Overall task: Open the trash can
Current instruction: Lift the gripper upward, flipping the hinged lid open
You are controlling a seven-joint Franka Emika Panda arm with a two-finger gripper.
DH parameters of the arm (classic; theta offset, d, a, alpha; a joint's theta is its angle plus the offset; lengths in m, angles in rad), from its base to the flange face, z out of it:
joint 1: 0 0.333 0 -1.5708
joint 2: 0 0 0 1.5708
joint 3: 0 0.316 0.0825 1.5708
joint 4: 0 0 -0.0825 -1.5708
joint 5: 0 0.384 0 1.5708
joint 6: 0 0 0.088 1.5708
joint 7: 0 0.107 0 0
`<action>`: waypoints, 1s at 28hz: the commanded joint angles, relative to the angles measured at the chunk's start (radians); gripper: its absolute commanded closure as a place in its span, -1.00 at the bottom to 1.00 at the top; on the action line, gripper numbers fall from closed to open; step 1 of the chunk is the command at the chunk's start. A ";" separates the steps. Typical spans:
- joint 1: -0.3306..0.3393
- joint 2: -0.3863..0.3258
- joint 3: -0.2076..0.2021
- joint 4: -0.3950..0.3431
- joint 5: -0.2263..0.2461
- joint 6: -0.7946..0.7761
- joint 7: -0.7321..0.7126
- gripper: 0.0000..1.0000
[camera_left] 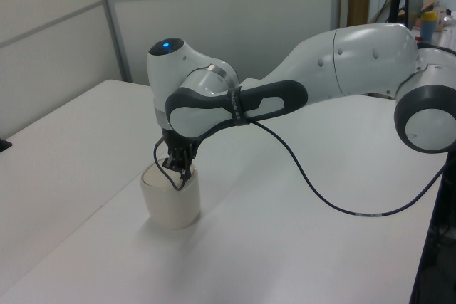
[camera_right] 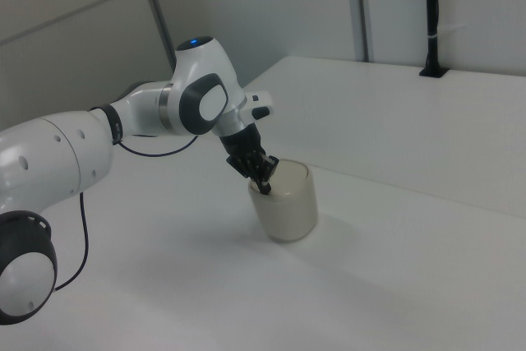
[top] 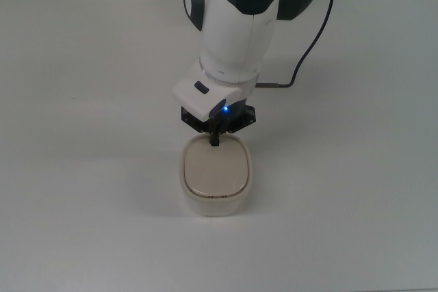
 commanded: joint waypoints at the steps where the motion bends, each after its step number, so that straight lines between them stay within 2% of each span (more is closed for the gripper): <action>1: 0.008 0.047 -0.005 -0.014 -0.025 0.040 0.024 1.00; 11: 0.020 0.036 -0.005 -0.010 -0.014 0.040 0.037 1.00; 15: 0.008 -0.026 -0.008 0.007 0.004 0.030 0.051 1.00; 20: 0.008 -0.091 -0.022 0.007 0.041 0.013 0.050 0.84; 26: -0.011 -0.151 -0.022 0.007 0.041 -0.102 0.044 -0.13; 27: -0.012 -0.171 -0.022 0.007 0.041 -0.143 0.042 -0.78; 28: -0.015 -0.180 -0.024 0.007 0.040 -0.165 0.041 -1.00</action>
